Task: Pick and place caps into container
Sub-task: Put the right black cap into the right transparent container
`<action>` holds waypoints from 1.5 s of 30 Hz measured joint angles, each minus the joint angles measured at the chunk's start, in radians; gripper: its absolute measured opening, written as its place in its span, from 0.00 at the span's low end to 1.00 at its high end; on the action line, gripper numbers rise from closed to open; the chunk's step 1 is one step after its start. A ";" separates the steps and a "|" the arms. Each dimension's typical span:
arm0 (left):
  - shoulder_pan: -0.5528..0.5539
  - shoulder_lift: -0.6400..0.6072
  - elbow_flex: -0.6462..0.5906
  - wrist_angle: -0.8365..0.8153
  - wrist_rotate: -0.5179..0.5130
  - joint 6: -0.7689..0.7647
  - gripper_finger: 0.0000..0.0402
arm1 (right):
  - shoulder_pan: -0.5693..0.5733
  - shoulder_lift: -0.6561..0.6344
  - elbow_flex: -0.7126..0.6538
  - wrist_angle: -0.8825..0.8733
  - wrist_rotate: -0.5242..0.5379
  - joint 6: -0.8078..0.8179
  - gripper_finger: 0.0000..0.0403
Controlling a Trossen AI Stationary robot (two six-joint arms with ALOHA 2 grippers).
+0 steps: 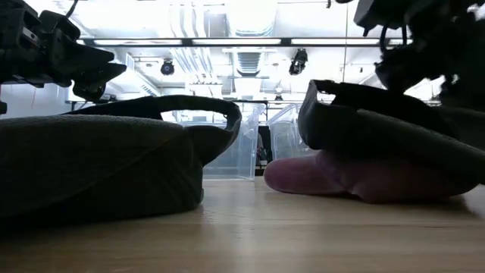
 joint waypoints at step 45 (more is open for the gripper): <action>0.000 0.000 0.000 0.000 0.000 0.000 0.42 | 0.219 -0.123 0.020 0.035 0.027 0.054 0.04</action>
